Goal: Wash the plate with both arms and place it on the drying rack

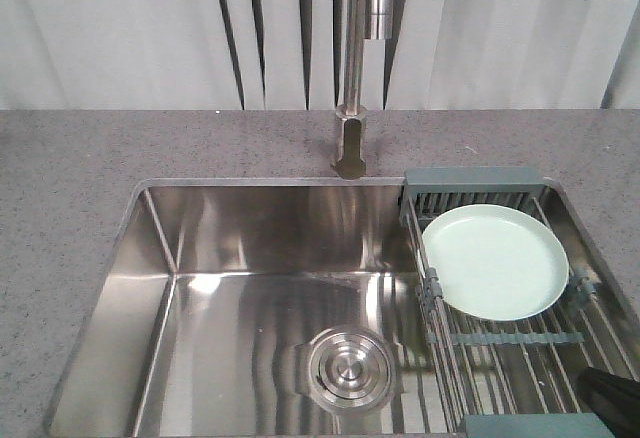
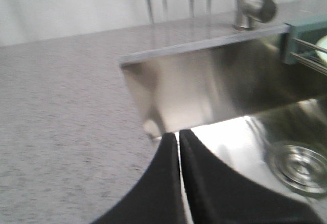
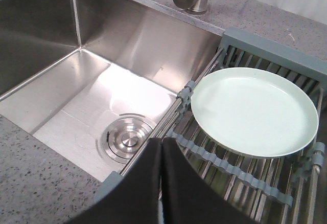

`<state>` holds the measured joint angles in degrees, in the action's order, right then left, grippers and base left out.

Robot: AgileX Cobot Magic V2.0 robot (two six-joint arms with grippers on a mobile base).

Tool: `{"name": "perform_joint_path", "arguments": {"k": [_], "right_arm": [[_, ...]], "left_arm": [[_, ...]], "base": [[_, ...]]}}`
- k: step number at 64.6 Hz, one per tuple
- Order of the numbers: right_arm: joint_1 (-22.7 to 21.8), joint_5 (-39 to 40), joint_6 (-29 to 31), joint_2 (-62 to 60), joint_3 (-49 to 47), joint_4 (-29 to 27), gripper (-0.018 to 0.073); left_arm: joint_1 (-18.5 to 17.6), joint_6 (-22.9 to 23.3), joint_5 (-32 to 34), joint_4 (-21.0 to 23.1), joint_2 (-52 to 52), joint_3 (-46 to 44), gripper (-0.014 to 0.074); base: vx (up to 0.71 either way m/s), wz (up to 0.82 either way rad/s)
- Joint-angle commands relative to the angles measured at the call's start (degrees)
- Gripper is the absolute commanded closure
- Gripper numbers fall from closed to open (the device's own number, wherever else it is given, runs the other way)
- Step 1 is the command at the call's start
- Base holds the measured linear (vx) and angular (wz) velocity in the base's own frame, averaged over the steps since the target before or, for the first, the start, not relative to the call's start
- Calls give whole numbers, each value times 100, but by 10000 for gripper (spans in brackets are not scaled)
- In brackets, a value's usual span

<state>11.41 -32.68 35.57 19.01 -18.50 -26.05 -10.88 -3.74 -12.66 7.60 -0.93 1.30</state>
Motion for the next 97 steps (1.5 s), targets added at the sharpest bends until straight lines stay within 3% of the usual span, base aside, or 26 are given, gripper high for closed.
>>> {"name": "perform_joint_path", "arguments": {"k": [1, 12, 26, 97], "right_arm": [[-16, 336, 50, 42, -160, -55, 564], [-16, 336, 50, 47, -160, -55, 564], [-16, 336, 50, 47, -160, -55, 564], [-16, 366, 50, 42, -160, -48, 564]], "left_arm": [[352, 78, 355, -187, 206, -130, 603], [825, 78, 437, -479, 247, -126, 603], [1008, 193, 776, -619, 247, -126, 603], [1008, 235, 826, -619, 240, -132, 603]], "base": [[0, 0], [0, 0], [0, 0], [0, 0]]}}
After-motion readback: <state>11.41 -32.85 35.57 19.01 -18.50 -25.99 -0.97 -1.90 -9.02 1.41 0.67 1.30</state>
